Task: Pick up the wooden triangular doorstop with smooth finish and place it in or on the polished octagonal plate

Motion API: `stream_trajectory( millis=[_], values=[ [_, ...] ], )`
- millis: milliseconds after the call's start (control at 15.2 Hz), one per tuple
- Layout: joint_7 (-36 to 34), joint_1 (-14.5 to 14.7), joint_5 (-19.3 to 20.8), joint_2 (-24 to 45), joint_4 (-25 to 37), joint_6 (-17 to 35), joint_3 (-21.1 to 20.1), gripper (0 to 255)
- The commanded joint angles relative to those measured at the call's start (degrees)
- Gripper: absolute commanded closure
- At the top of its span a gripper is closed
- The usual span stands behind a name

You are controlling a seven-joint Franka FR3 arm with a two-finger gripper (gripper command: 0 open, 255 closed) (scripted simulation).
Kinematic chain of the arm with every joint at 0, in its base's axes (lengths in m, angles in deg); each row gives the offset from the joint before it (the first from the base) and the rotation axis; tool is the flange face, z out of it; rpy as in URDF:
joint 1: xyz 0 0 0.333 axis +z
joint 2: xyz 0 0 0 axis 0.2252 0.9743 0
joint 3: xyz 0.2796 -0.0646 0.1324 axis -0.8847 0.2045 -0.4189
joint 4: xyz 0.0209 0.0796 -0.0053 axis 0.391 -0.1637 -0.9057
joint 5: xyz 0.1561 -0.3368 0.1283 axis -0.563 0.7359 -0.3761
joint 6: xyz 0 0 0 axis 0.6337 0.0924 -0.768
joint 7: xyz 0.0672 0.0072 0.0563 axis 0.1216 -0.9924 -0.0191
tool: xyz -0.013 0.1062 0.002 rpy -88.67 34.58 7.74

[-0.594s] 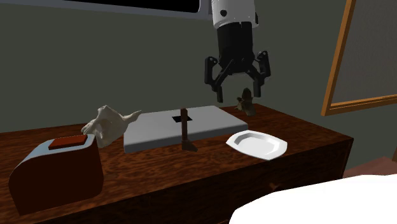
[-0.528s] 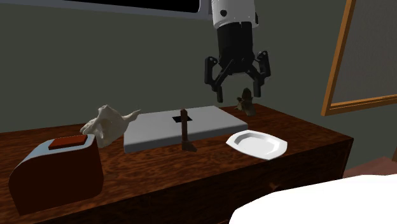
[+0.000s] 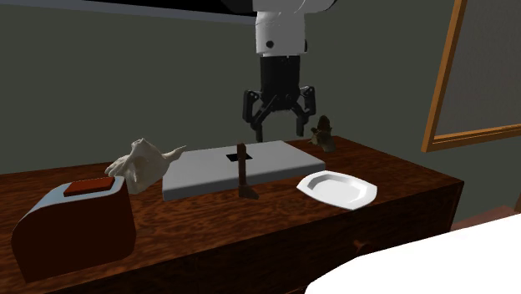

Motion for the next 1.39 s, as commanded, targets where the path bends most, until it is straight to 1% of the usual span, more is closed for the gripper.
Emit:
stream_trajectory(
  millis=[0, 396, 924, 1320],
  values=[
    [1.1, 1.2, -0.9, 2.1, -0.6, 5.7, -0.3, 0],
    [5.2, 4.8, -3.3, 8.6, -0.6, 20.5, -1.0, 0],
    [5.3, 4.9, -3.4, 11.9, -3.9, 27.5, -1.3, 0],
    [5.3, 4.9, -3.4, 11.9, -3.9, 27.5, -1.3, 0]
  ],
)
